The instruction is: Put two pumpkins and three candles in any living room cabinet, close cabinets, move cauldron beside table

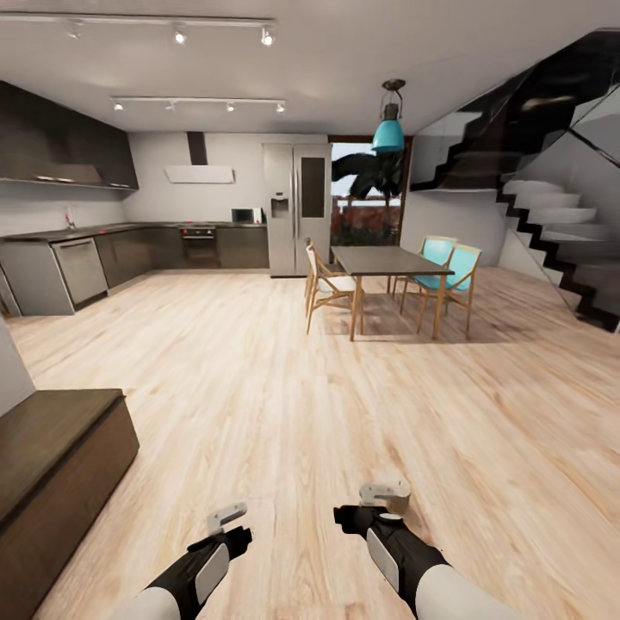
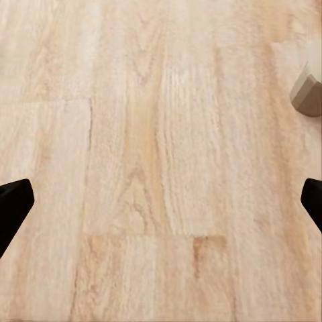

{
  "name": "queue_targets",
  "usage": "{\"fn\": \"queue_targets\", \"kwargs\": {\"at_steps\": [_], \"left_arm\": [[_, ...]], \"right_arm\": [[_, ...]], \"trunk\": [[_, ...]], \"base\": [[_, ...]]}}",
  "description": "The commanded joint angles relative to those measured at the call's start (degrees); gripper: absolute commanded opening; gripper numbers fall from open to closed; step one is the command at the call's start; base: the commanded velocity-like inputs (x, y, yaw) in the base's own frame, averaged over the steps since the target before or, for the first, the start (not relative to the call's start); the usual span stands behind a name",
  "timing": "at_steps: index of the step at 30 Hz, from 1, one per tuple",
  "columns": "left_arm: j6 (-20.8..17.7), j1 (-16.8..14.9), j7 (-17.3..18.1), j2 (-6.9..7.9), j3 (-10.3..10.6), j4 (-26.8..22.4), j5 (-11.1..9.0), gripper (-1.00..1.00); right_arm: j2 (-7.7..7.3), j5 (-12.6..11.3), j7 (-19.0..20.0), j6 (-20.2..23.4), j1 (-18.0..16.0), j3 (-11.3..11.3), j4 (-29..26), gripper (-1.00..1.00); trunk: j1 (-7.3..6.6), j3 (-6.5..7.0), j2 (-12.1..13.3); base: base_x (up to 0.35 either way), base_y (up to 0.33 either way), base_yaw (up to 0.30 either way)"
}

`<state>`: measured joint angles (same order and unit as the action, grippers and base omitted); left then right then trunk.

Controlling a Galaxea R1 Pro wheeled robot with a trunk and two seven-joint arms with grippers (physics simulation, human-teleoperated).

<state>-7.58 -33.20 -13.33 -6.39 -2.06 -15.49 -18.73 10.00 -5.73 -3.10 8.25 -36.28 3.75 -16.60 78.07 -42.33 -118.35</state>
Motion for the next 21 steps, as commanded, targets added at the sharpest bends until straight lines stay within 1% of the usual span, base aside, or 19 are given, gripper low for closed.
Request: {"fn": "queue_targets", "kwargs": {"at_steps": [1, 4, 7, 17, 21], "left_arm": [[-0.1, 0.01, -0.2, -0.05, -0.18, 0.01, -0.03, 1.0], [0.19, 0.0, -0.2, -0.1, -0.09, 0.22, 0.02, 1.0], [0.25, 0.02, -0.2, -0.11, -0.07, 0.26, 0.02, 1.0], [0.29, 0.01, -0.2, -0.2, 0.03, 0.29, 0.04, 1.0], [0.29, 0.03, -0.22, -0.2, 0.03, 0.29, -0.03, 1.0]], "right_arm": [[0.0, -0.59, -0.32, 0.28, -0.02, 0.38, -0.1, 1.0], [0.0, -0.59, -0.32, 0.28, -0.02, 0.38, -0.1, 1.0], [0.0, -0.59, -0.32, 0.28, -0.02, 0.38, -0.1, 1.0], [0.0, -0.59, -0.32, 0.28, -0.02, 0.38, -0.1, 1.0], [0.0, -0.59, -0.32, 0.28, -0.02, 0.38, -0.1, 1.0]], "trunk": [[-0.01, -0.09, -0.03], [-0.01, -0.19, -0.03], [-0.01, -0.29, -0.03], [-0.01, -0.61, -0.03], [-0.01, -0.74, -0.03]], "base": [[0.0, 0.0, 0.272], [-0.017, -0.016, 0.272], [-0.142, -0.117, 0.272], [-0.229, -0.143, 0.272], [-0.217, -0.044, 0.272]]}}
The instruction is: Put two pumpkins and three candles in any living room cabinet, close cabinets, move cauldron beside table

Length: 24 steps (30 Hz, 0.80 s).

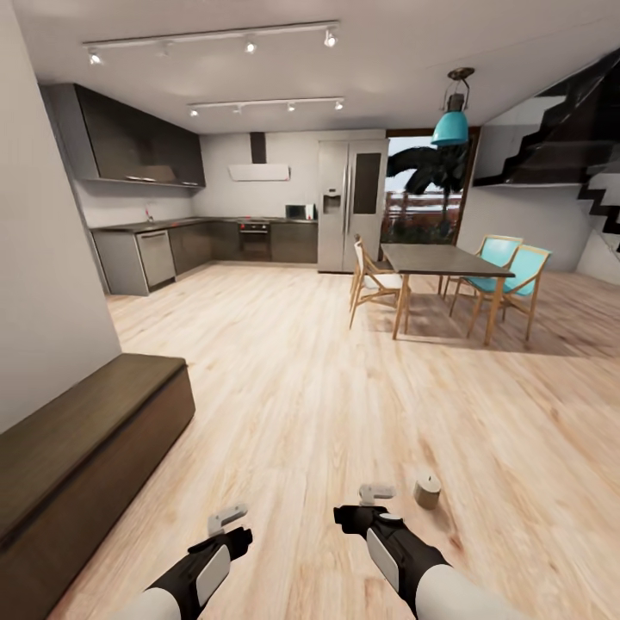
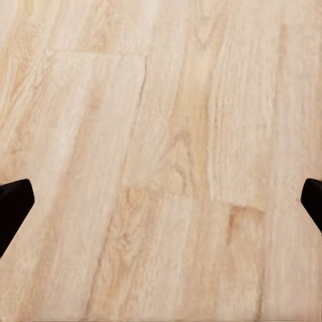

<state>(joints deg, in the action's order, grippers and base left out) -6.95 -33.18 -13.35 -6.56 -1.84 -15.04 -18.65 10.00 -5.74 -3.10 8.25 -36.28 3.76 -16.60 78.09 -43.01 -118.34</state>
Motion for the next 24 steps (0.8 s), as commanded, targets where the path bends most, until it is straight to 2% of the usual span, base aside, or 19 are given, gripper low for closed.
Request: {"fn": "queue_targets", "kwargs": {"at_steps": [1, 14, 20, 24], "left_arm": [[-0.34, -0.01, -0.19, -0.03, -0.18, -0.16, -0.09, 1.0], [-0.25, 0.0, -0.18, -0.02, -0.09, -0.16, -0.01, 1.0], [-0.25, 0.02, -0.18, -0.03, -0.09, -0.16, -0.01, 1.0], [-0.25, 0.02, -0.18, -0.03, -0.09, -0.16, 0.0, 1.0]], "right_arm": [[0.0, -0.59, -0.33, 0.28, -0.02, 0.37, -0.1, 1.0], [0.0, -0.52, -0.31, 0.28, -0.02, 0.37, -0.1, 1.0], [0.0, -0.55, -0.24, -1.99, 0.43, 0.37, -0.1, 1.0], [0.0, -0.51, -0.24, -2.63, 0.5, 0.37, -0.1, 1.0]], "trunk": [[-0.03, -0.09, -0.03], [-0.03, -0.48, -0.03], [-0.03, -0.51, -0.03], [-0.03, -0.51, -0.03]], "base": [[-0.219, -0.009, 0.272], [-0.088, -0.001, 0.265], [-0.297, 0.0, 0.051], [-0.337, 0.0, 0.177]]}}
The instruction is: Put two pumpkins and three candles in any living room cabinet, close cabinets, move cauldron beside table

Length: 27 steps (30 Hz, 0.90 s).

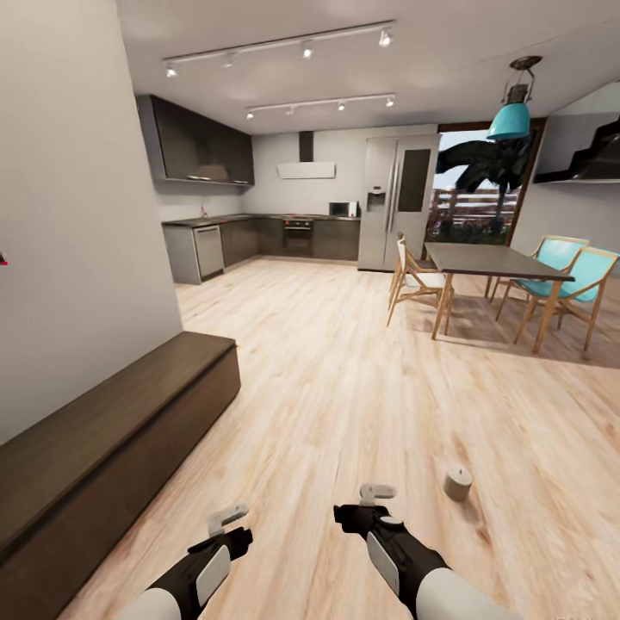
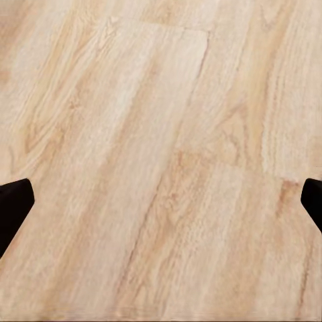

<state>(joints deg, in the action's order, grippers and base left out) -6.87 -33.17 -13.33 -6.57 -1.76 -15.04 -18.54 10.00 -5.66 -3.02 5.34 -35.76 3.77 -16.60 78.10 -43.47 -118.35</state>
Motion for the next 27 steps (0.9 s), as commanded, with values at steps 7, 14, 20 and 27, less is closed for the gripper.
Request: {"fn": "queue_targets", "kwargs": {"at_steps": [7, 14, 20, 27], "left_arm": [[-0.34, 0.0, -0.2, -0.03, -0.17, -0.16, -0.12, 1.0], [-0.34, 0.0, -0.2, -0.03, -0.17, -0.16, -0.09, 1.0], [-0.34, 0.0, -0.2, -0.03, -0.17, -0.08, -0.09, 1.0], [-0.34, 0.02, -0.14, -0.03, -0.17, 0.01, -0.09, 1.0]], "right_arm": [[0.0, -0.58, -0.32, 0.2, -0.01, 0.44, -0.08, 1.0], [0.0, -0.42, -0.32, 0.2, -0.02, 0.53, 1.27, 1.0], [0.0, -0.41, -0.34, 0.2, -0.01, 0.54, 1.39, 1.0], [0.0, -0.41, -0.38, 0.2, -0.01, 0.54, 1.4, 1.0]], "trunk": [[-0.04, -0.06, -0.03], [-0.04, -0.06, -0.03], [-0.04, -0.06, -0.03], [-0.04, -0.06, -0.03]], "base": [[-0.339, 0.0, 0.263], [-0.324, -0.059, 0.276], [-0.284, -0.189, 0.277], [-0.176, -0.151, 0.277]]}}
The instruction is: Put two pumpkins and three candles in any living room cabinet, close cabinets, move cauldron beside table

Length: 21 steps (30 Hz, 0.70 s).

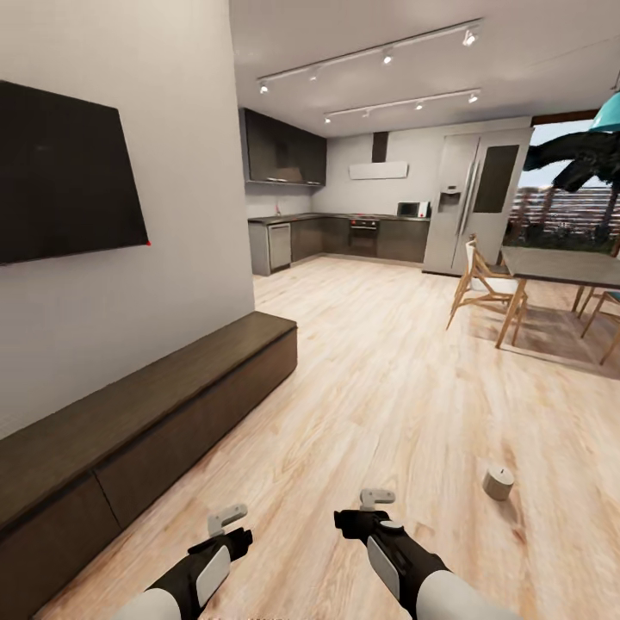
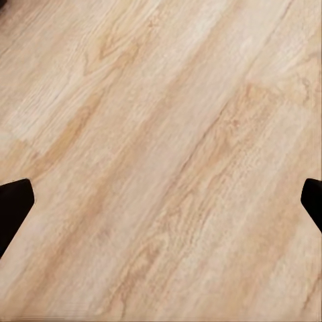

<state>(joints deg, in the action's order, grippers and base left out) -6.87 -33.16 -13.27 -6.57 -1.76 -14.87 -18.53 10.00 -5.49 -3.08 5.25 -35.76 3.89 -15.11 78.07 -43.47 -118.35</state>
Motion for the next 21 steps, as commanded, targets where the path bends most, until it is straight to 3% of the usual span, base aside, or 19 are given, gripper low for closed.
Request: {"fn": "queue_targets", "kwargs": {"at_steps": [1, 21], "left_arm": [[-0.34, 0.0, -0.19, -0.03, -0.17, -0.16, -0.1, 1.0], [-0.34, 0.01, -0.18, -0.03, -0.17, -0.16, -0.1, 1.0]], "right_arm": [[0.0, -0.56, -0.32, 0.29, -0.02, 0.41, -0.1, 1.0], [0.0, -0.55, -0.29, 0.29, -0.02, 0.41, -0.1, 1.0]], "trunk": [[-0.01, -0.06, -0.03], [-0.01, -0.06, -0.03]], "base": [[-0.026, -0.026, 0.277], [-0.002, -0.002, 0.277]]}}
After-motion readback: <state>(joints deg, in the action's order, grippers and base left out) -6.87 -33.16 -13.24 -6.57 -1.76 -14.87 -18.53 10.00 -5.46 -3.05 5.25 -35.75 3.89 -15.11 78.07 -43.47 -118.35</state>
